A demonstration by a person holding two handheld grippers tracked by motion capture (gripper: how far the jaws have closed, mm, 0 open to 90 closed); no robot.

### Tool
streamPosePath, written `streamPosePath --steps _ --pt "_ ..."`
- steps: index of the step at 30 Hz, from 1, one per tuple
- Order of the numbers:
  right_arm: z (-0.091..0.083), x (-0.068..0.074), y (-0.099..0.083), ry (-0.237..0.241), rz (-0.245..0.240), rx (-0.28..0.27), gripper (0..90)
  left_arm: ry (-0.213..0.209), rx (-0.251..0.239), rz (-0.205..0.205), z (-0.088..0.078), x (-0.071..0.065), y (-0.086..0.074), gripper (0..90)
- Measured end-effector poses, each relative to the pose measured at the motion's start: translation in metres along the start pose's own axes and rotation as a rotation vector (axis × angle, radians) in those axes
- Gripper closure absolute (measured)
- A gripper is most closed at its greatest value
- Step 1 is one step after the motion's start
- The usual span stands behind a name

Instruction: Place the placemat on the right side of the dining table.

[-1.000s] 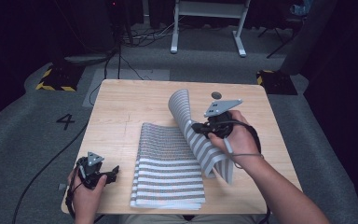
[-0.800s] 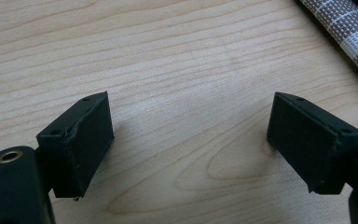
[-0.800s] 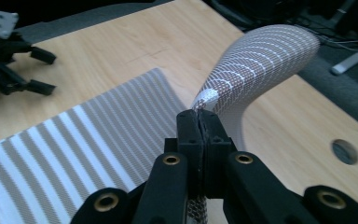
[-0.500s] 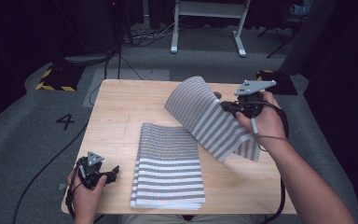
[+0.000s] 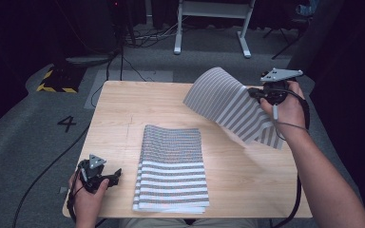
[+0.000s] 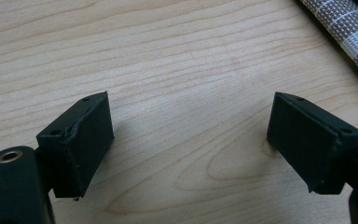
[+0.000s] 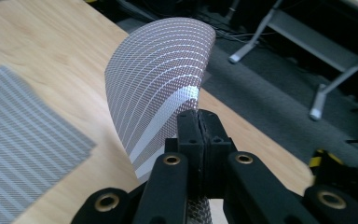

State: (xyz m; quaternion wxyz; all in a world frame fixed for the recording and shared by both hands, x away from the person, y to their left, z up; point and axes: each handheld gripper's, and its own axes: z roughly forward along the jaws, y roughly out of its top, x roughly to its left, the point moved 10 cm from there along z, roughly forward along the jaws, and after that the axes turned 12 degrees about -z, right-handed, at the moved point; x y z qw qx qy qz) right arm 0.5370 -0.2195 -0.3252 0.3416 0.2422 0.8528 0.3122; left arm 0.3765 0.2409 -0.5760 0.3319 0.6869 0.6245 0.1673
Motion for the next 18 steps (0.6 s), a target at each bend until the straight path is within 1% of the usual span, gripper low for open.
streamPosePath --steps 1,2,4,5,6,7,8,9,10,11,12,13,14,15,16,17,18 --pt "0.001 -0.004 -0.003 -0.016 -0.001 0.011 88.9 0.000 0.000 0.000 0.000 0.000 0.000 14.5" --pt "0.003 -0.009 -0.005 -0.038 -0.010 0.015 88.9 0.000 0.000 0.000 0.000 0.000 0.000 14.5" --pt "0.005 -0.015 -0.008 -0.066 -0.025 0.024 88.9 -0.001 0.000 0.000 0.000 0.000 0.000 14.5" --pt "0.006 -0.017 -0.010 -0.076 -0.031 0.032 88.9 -0.001 0.000 0.000 0.000 0.000 0.000 14.5" --pt "0.006 -0.017 -0.010 -0.076 -0.031 0.032 88.9 0.000 -0.001 0.000 0.000 0.000 0.000 14.5" --pt "0.007 -0.018 -0.013 -0.086 -0.048 0.036 88.9 0.001 0.001 0.001 0.000 0.000 0.000 14.5" --pt "0.010 -0.016 -0.020 -0.101 -0.090 0.054 88.8 0.002 0.000 0.000 0.000 0.000 0.000 14.5" --pt "0.010 -0.016 -0.020 -0.101 -0.090 0.054 88.8 0.002 0.000 0.000 0.000 0.000 0.000 14.5" --pt "0.014 -0.007 -0.027 -0.080 -0.105 0.067 88.8 0.001 0.000 0.000 0.000 0.000 0.000 14.5" --pt "0.015 -0.003 -0.030 -0.072 -0.117 0.072 88.8 0.001 0.000 0.000 0.000 0.000 0.000 14.5" --pt "0.017 0.005 -0.033 -0.056 -0.128 0.078 88.8 0.002 0.000 0.000 0.000 0.000 0.000 14.5" --pt "0.017 0.005 -0.033 -0.056 -0.128 0.078 88.8 0.002 0.000 0.000 0.000 0.000 0.000 14.5" --pt "0.019 0.019 -0.037 -0.020 -0.129 0.079 88.7 0.001 0.000 0.000 0.000 0.000 0.000 14.5" --pt "0.019 0.024 -0.039 -0.002 -0.147 0.077 88.7 0.001 0.000 0.000 0.000 0.000 0.000 14.5" --pt "0.019 0.030 -0.039 0.017 -0.144 0.069 88.6 0.002 0.000 0.000 0.000 0.000 0.000 14.5" --pt "0.018 0.038 -0.039 0.050 -0.145 0.066 88.6 0.002 0.000 0.000 0.000 0.000 0.000 14.5" --pt "0.018 0.046 -0.040 0.076 -0.135 0.062 88.5 0.001 0.000 0.000 0.000 0.000 0.000 14.5"
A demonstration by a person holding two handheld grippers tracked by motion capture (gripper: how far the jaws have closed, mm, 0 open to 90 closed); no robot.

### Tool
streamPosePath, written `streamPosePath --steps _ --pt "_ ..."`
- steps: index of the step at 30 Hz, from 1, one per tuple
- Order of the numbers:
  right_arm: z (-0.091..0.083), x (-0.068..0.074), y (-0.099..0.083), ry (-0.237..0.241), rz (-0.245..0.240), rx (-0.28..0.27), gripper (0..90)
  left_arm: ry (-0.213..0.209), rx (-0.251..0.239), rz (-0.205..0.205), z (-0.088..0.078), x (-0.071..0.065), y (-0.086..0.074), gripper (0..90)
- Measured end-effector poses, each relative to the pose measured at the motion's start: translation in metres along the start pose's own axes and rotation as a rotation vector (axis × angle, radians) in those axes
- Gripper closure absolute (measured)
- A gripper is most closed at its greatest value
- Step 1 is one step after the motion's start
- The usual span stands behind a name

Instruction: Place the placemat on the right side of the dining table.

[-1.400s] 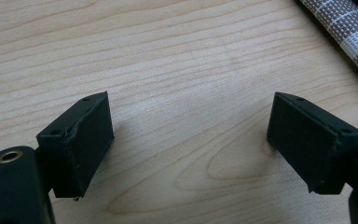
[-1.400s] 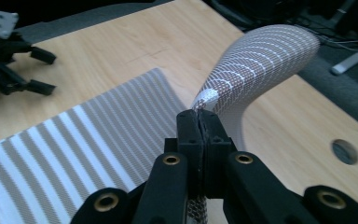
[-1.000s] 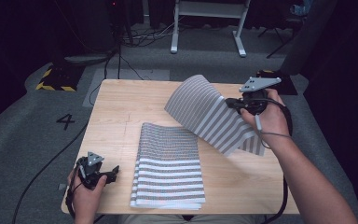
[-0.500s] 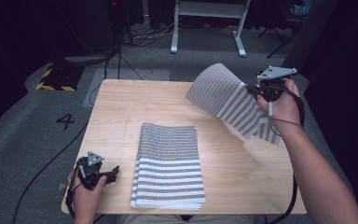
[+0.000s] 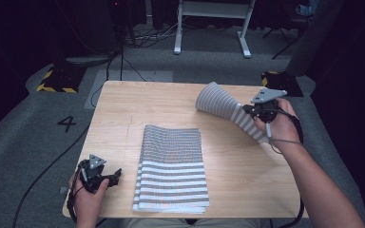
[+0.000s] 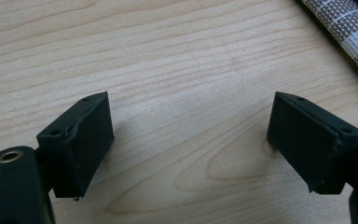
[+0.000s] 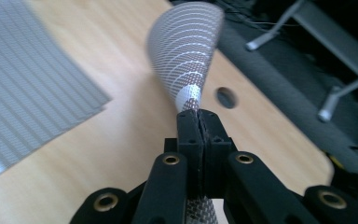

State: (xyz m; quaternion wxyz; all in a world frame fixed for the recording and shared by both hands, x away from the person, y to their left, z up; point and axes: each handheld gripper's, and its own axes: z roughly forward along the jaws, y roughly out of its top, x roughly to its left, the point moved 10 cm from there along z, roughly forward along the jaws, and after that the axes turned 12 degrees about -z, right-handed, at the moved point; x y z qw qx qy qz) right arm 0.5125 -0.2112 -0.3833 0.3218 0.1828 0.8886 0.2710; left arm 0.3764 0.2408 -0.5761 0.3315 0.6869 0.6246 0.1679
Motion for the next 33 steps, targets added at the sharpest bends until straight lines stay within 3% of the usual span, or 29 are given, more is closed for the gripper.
streamPosePath --steps 3,7,12,13,16,17,20,21,22,23,24,25,27,28,29,30,31,32,33 --pt "0.000 0.017 -0.003 0.057 -0.007 0.001 88.3 0.000 0.000 0.000 0.000 0.000 0.000 14.5" --pt "0.000 0.040 -0.011 0.125 0.024 -0.004 87.9 0.000 0.000 0.000 0.000 0.000 0.000 14.5" --pt "0.007 0.068 -0.029 0.202 0.034 0.026 87.7 0.000 0.000 0.000 0.000 0.000 0.000 14.5" --pt "0.007 0.068 -0.029 0.202 0.034 0.026 87.7 0.000 0.000 0.000 0.000 0.000 0.000 14.5" --pt "0.018 0.088 -0.048 0.276 0.073 0.041 87.2 0.000 -0.001 0.000 0.000 0.000 0.000 14.5" --pt "0.018 0.088 -0.048 0.276 0.073 0.041 87.2 0.000 -0.001 0.000 0.000 0.000 0.000 14.5" --pt "0.023 0.105 -0.061 0.357 0.132 0.037 82.0 0.000 0.000 0.000 0.000 0.000 0.000 14.5" --pt "0.023 0.105 -0.061 0.357 0.132 0.037 82.0 0.000 0.000 0.000 0.000 0.000 0.000 14.5" --pt "0.024 0.115 -0.067 0.424 0.150 0.065 64.9 0.000 0.000 0.000 0.000 0.000 0.000 14.5" --pt "0.023 0.118 -0.068 0.439 0.159 0.069 60.3 0.001 0.000 0.000 0.000 0.000 0.000 14.5" --pt "0.023 0.118 -0.068 0.439 0.159 0.069 60.3 0.001 0.000 0.000 0.000 0.000 0.000 14.5" --pt "0.022 0.115 -0.063 0.422 0.166 0.015 49.4 0.001 0.000 0.000 0.000 0.000 0.000 14.5" --pt "0.019 0.111 -0.060 0.411 0.189 -0.011 45.6 0.001 0.000 0.000 0.000 0.000 0.000 14.5" --pt "0.014 0.096 -0.055 0.369 0.249 -0.062 39.6 0.001 0.000 0.000 0.000 0.000 0.000 14.5" --pt "0.014 0.096 -0.055 0.369 0.249 -0.062 39.6 0.001 0.000 0.000 0.000 0.000 0.000 14.5" --pt "0.013 0.075 -0.060 0.296 0.298 -0.065 37.7 0.001 -0.001 0.000 0.000 0.000 0.000 14.5" --pt "0.013 0.075 -0.060 0.296 0.298 -0.065 37.7 0.001 0.000 0.000 0.000 0.000 0.000 14.5" --pt "0.017 0.055 -0.071 0.224 0.339 -0.039 36.2 0.001 0.000 0.000 0.000 0.000 0.000 14.5" --pt "0.019 0.046 -0.078 0.195 0.359 -0.024 36.0 0.001 0.000 0.000 0.000 0.000 0.000 14.5"
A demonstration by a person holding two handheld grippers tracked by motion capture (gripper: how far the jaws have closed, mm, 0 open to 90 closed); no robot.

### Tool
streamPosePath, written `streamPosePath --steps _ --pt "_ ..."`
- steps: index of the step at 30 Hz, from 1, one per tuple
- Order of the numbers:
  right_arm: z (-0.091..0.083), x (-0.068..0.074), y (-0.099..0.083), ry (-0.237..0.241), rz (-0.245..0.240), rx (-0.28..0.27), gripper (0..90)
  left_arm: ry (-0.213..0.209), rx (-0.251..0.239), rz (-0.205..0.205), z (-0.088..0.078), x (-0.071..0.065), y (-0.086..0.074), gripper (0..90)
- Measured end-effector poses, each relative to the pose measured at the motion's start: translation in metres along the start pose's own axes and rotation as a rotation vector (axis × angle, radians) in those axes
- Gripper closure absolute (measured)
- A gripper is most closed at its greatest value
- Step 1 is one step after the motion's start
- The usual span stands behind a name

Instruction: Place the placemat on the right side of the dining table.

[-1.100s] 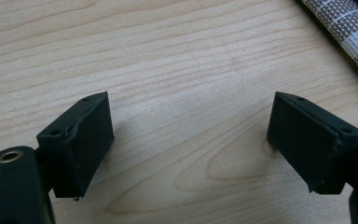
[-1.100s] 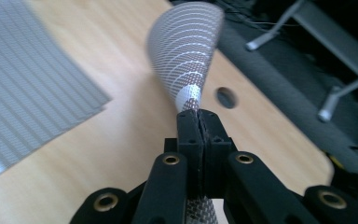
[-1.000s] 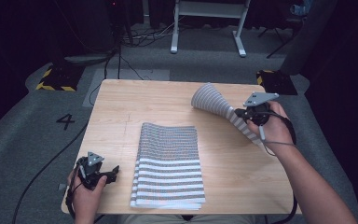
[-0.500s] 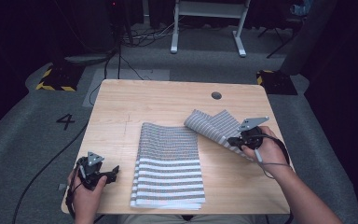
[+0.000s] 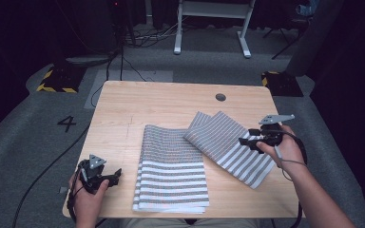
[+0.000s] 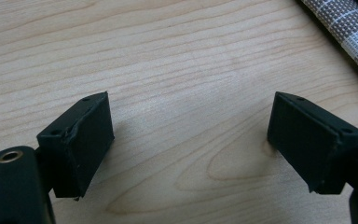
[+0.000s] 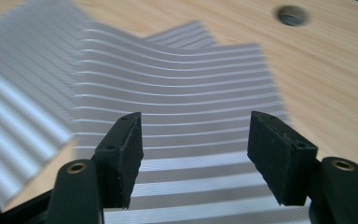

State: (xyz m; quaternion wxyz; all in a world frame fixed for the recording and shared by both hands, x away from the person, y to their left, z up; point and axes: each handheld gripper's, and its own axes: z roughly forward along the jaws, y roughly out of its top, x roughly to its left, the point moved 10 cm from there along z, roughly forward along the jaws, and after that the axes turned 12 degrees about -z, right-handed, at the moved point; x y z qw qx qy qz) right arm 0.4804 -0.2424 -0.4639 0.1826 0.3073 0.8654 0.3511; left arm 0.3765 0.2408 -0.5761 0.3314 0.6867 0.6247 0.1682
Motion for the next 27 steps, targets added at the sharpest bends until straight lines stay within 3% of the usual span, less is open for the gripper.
streamPosePath --steps 1,2,4,6,7,8,9,10,12,14,15,16,18,21,22,27 --pt "0.000 0.000 0.000 0.000 0.000 0.000 36.0 0.000 0.000 0.000 0.000 0.000 0.000 14.5" --pt "0.004 -0.021 -0.011 -0.052 0.043 0.029 35.9 0.000 0.000 0.000 0.000 0.000 0.000 14.5" --pt "0.009 -0.037 -0.028 -0.092 0.083 0.083 36.0 0.000 0.000 0.000 0.000 0.000 0.000 14.5" --pt "0.012 -0.041 -0.035 -0.102 0.093 0.102 36.0 0.000 0.000 0.000 0.000 0.000 0.000 14.5" --pt "0.019 -0.051 -0.056 -0.118 0.123 0.164 35.8 0.000 0.000 0.001 0.000 0.000 0.000 14.5" --pt "0.019 -0.051 -0.056 -0.118 0.123 0.164 35.8 0.000 0.000 0.001 0.000 0.000 0.000 14.5" --pt "0.024 -0.056 -0.073 -0.127 0.155 0.209 34.9 0.000 0.000 0.000 0.000 0.000 0.000 14.5" --pt "0.024 -0.056 -0.073 -0.127 0.155 0.209 34.9 0.000 0.000 0.000 0.000 0.000 0.000 14.4" --pt "0.028 -0.066 -0.093 -0.158 0.191 0.260 33.2 0.000 0.000 0.000 0.000 0.000 0.000 14.5" --pt "0.028 -0.068 -0.098 -0.164 0.206 0.275 32.5 0.000 0.000 0.000 0.000 0.000 0.000 14.5" --pt "0.027 -0.075 -0.111 -0.195 0.227 0.318 31.4 0.000 0.000 0.000 0.000 0.000 0.000 14.5" --pt "0.027 -0.076 -0.116 -0.198 0.229 0.340 31.2 0.000 0.001 0.000 0.000 0.000 0.000 14.5" --pt "0.027 -0.075 -0.120 -0.196 0.273 0.341 30.7 0.000 0.000 0.000 0.000 0.000 0.000 14.5" --pt "0.027 -0.074 -0.121 -0.194 0.274 0.323 32.9 0.000 0.000 0.000 0.000 0.000 0.000 14.5" --pt "0.026 -0.071 -0.119 -0.186 0.275 0.317 41.5 0.000 0.000 0.000 0.000 0.000 0.000 14.5" --pt "0.027 -0.066 -0.116 -0.176 0.242 0.321 55.8 0.000 0.000 0.000 0.000 0.000 0.000 14.5"
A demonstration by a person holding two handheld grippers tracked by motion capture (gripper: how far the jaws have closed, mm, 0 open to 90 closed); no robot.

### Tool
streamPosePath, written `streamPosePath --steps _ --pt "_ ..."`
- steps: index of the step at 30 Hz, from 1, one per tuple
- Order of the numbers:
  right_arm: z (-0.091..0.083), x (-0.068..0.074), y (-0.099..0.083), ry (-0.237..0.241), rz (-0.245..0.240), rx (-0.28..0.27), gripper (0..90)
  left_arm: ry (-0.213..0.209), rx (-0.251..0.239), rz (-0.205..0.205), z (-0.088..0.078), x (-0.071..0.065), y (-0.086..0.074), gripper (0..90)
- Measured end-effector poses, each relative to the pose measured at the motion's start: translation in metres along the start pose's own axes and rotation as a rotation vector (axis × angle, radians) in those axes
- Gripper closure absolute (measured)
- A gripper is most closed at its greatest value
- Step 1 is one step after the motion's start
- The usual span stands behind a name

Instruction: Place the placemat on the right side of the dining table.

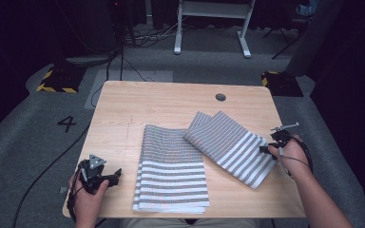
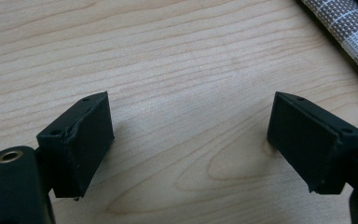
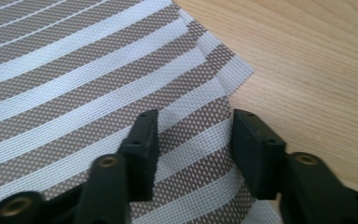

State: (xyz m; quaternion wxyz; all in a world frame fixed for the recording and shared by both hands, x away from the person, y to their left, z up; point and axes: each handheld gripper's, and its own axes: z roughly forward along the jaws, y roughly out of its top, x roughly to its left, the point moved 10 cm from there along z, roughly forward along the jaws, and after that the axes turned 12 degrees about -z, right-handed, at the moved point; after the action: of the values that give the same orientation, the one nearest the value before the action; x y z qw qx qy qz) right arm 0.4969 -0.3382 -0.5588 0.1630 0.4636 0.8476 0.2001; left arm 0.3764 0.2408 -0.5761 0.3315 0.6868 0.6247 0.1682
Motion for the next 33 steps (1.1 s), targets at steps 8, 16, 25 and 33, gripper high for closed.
streamPosePath --steps 8,16,25,33 --pt "-0.002 0.014 0.004 0.039 -0.048 -0.001 84.9 0.000 0.000 0.000 0.000 0.000 0.000 14.5" --pt "-0.027 0.018 0.022 -0.005 -0.132 -0.102 88.1 0.000 0.000 0.000 0.000 0.000 0.000 14.5" --pt "-0.081 0.052 0.049 -0.001 -0.245 -0.253 88.3 0.001 0.000 0.000 0.000 0.000 0.000 14.5" --pt "-0.102 0.118 0.060 0.079 -0.392 -0.322 88.0 0.001 0.000 0.000 0.000 0.000 0.000 14.5"
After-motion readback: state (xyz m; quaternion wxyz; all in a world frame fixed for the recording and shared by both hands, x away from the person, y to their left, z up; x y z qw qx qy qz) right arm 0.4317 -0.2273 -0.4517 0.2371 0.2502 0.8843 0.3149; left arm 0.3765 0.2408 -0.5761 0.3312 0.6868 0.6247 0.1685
